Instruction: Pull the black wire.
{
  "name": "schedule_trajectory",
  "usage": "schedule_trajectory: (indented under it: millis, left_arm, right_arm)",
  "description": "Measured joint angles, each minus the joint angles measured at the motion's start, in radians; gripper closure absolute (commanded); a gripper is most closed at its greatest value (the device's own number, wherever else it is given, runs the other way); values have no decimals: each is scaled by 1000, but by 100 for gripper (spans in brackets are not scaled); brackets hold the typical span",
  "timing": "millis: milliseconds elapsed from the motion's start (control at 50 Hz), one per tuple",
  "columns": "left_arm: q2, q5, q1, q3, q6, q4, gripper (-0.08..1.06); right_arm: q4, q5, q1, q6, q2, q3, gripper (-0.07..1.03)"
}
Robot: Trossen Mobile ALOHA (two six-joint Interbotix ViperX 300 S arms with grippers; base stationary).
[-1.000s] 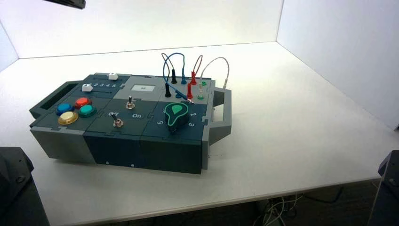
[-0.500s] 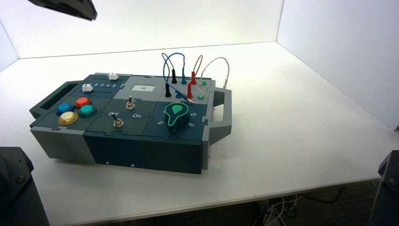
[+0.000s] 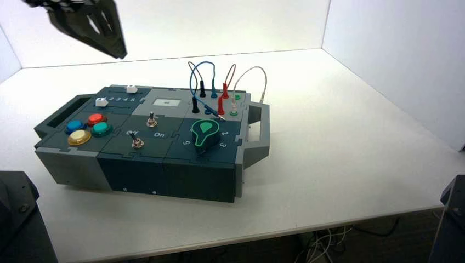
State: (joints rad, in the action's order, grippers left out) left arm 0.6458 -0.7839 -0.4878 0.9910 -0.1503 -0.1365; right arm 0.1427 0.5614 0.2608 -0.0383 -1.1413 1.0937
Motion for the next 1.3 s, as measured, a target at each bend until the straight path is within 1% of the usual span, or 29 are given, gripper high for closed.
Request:
schedule_trajectory:
  millis: [60,160,380,560,620,700,820,920,1180,1300]
  left_arm:
    - [-23,3,0,-9,0,0,73]
    - [-97,5,0,-31,-5,0,73]
    - [-222,17,-20,-46,-9,0,73]
    - [-310,23,-44,-80,-8,-12,73]
    - [-345,28,-63,-100,-9,-17,73]
    - [-374,34,-78,-115,-9,-21,73]
    - [-428,55,-114,-140,-9,-35,73]
    - [-472,69,-127,-152,-9,-44,73]
    - [-561,97,-129,-164,-9,-49,73]
    - [-578,110,-130,-173,-9,-49,73]
  right_arm:
    - [0,0,0,2,0,0,99]
    - [-2,0,0,2,-5,0,99]
    - [0,-2,0,2,-32,0,99]
    - [-2,-5,0,2,-57,2,99]
    - [0,-6,0,2,-63,3,99]
    - [2,-6,0,2,-66,3,99]
    - [2,-6,0,2,-66,5,99]
    - [3,-5,0,2,-64,5,99]
    - [3,-5,0,2,-66,5,99]
    - [3,-6,0,2,-66,5,99]
